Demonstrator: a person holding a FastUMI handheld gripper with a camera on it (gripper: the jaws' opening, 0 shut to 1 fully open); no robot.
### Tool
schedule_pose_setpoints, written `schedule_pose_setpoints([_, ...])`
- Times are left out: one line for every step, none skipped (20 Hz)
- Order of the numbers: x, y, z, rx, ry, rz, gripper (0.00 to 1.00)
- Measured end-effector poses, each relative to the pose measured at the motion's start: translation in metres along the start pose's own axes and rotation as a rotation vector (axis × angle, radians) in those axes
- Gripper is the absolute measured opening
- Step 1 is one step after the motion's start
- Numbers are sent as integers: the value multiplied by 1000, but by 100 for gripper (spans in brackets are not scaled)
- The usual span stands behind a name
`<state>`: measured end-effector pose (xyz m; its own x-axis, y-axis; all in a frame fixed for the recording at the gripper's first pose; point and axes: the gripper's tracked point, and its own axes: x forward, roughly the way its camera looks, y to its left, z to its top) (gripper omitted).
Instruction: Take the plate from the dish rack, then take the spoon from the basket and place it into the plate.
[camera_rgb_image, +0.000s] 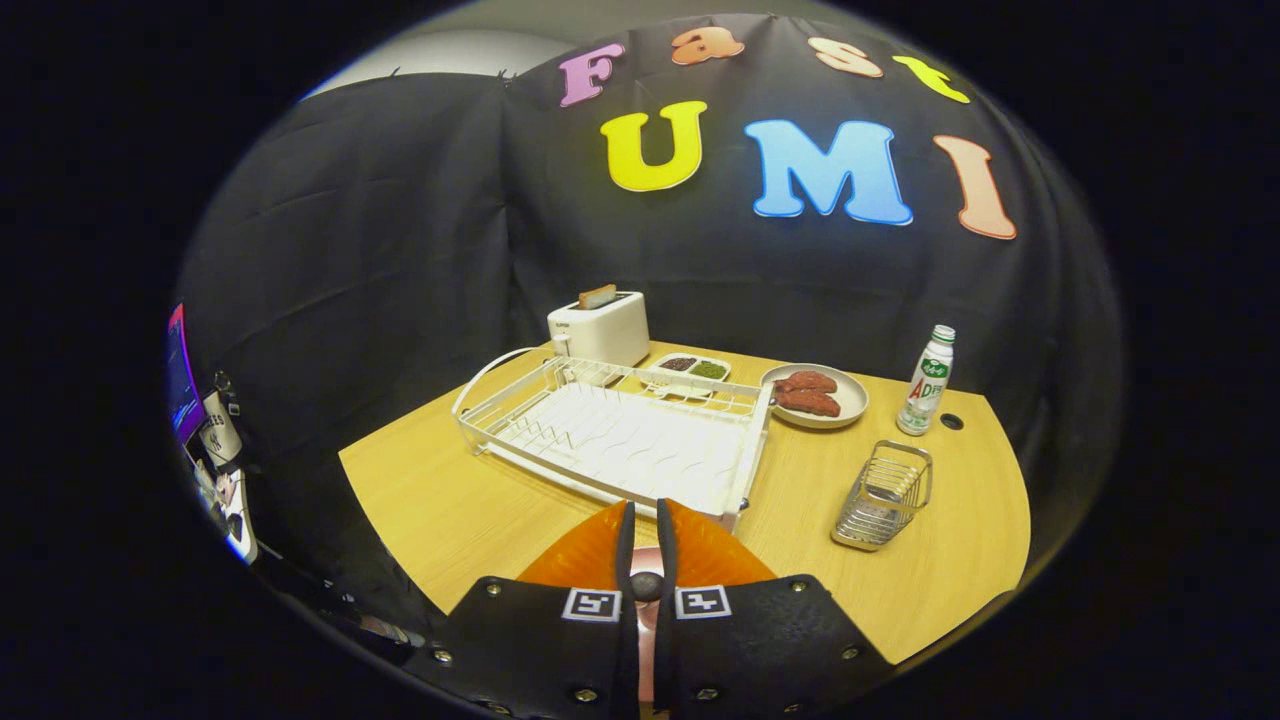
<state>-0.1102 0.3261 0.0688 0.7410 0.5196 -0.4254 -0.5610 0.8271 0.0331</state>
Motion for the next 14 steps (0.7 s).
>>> schedule_pose_setpoints([6, 4, -2, -5, 8, 13, 5])
schedule_pose_setpoints([11, 8, -6, -8, 21, 26, 6])
schedule_pose_setpoints([14, 11, -9, -2, 36, 36, 6])
schedule_pose_setpoints([21, 15, -17, 2, 56, 50, 7])
schedule_pose_setpoints([23, 17, -21, 6, 73, 58, 11])
schedule_pose_setpoints([24, 14, -20, 8, 63, 54, 11])
schedule_pose_setpoints([23, 12, -19, 8, 58, 52, 13])
schedule_pose_setpoints([21, 10, -17, 7, 57, 40, 13])
schedule_pose_setpoints([20, 7, -16, 5, 57, 30, 15])
schedule_pose_setpoints([19, 3, -13, 4, 51, 19, 15])
schedule_pose_setpoints([17, -1, -9, 8, 40, 12, 17])
schedule_pose_setpoints([15, -4, -8, 14, 31, 6, 17])
schedule_pose_setpoints([12, -8, -4, 21, 23, -5, 17])
schedule_pose_setpoints([9, -12, 1, 28, 8, -17, 17])
